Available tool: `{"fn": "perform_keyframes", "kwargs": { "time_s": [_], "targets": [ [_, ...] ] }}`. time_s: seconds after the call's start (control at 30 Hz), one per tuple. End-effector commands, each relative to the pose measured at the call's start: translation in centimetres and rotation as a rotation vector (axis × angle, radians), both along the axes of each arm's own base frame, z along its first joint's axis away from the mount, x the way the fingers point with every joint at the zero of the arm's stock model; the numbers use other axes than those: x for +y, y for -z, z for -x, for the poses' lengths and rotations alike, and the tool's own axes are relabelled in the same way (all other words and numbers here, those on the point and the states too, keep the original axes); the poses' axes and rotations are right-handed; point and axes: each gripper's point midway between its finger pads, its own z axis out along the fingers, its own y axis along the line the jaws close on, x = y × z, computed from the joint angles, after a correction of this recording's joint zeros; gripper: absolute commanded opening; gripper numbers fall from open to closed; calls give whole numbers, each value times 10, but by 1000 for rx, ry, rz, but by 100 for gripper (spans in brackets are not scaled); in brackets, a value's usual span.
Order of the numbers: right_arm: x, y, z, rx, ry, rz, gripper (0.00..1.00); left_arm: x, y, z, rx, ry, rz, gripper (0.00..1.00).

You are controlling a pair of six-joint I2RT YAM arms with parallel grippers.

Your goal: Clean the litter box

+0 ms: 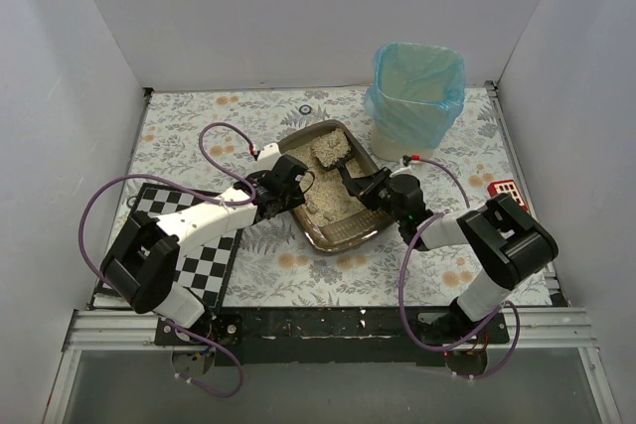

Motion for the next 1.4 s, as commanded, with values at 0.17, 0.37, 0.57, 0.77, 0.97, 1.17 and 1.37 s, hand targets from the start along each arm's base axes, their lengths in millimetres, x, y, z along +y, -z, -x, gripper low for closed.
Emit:
{"fn": "perform_keyframes", "kwargs": {
  "time_s": [0.17,0.37,0.57,0.77,0.97,1.17,1.37],
  "targets": [
    [-17,15,41,28,-79,13,1,38,53,53,239,-16,-137,35],
    [-10,19,81,92,-218,-40,1,35,45,57,222,14,-91,33],
    [-4,13,116,117,-314,-80,1,41,40,76,206,78,-55,31],
    [-16,11,137,137,-322,-19,1,46,32,100,206,111,10,30],
    [-34,-7,147,78,-254,-23,1,37,26,122,227,145,92,31],
    [-41,-31,156,25,-248,-72,1,35,13,133,212,151,135,43],
    [-38,-47,162,-18,-278,-131,1,27,-14,128,149,160,198,95]
  ]
}}
